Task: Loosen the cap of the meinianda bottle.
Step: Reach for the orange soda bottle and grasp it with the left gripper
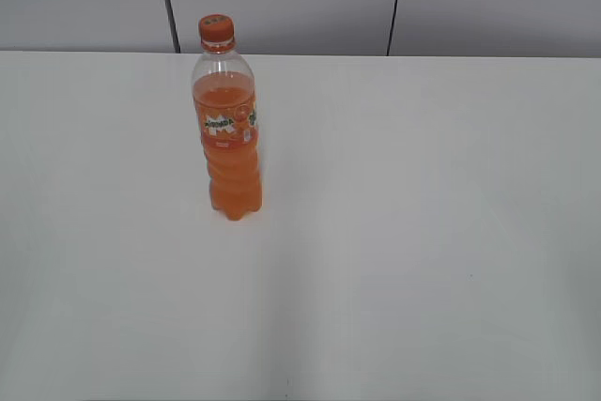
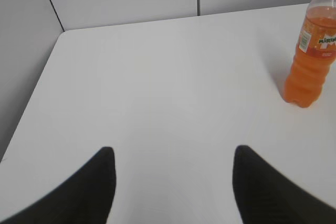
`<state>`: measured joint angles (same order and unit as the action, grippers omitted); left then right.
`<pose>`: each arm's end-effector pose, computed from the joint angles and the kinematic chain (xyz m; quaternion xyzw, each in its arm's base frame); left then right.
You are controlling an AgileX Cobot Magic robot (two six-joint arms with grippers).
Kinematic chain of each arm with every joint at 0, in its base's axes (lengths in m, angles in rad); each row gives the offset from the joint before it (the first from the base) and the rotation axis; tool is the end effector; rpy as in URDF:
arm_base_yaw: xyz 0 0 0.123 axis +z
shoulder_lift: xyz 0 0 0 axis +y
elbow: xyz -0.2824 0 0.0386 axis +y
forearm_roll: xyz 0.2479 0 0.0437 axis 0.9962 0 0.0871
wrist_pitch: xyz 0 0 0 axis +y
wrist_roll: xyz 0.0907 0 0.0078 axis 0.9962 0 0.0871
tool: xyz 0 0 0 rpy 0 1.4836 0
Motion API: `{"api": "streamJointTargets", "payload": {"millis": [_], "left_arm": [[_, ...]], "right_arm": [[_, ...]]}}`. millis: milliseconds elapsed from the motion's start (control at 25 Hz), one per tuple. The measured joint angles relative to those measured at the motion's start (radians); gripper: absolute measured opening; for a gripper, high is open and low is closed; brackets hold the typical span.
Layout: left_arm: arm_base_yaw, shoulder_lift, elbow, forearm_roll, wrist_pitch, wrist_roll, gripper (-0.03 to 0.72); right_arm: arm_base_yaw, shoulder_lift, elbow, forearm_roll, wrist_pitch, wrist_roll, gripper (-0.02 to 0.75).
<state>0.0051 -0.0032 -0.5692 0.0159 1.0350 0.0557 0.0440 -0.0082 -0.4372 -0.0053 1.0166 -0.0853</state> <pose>-0.0132 0.0012 0.2982 0.0204 0.8264 0.0250 0.5622 0.0027 -0.0003 0.2630 -0.0553 0.8542 -0.0133 0.5169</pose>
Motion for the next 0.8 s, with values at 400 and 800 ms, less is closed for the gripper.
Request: {"api": "streamJointTargets", "payload": {"millis": [400,800], "left_arm": [[0.000,0.000,0.000,0.000,0.000,0.000,0.436],[0.000,0.000,0.000,0.000,0.000,0.000,0.436]], "right_arm": [[0.000,0.000,0.000,0.000,0.000,0.000,0.455],[0.000,0.000,0.000,0.000,0.000,0.000,0.455]]}}
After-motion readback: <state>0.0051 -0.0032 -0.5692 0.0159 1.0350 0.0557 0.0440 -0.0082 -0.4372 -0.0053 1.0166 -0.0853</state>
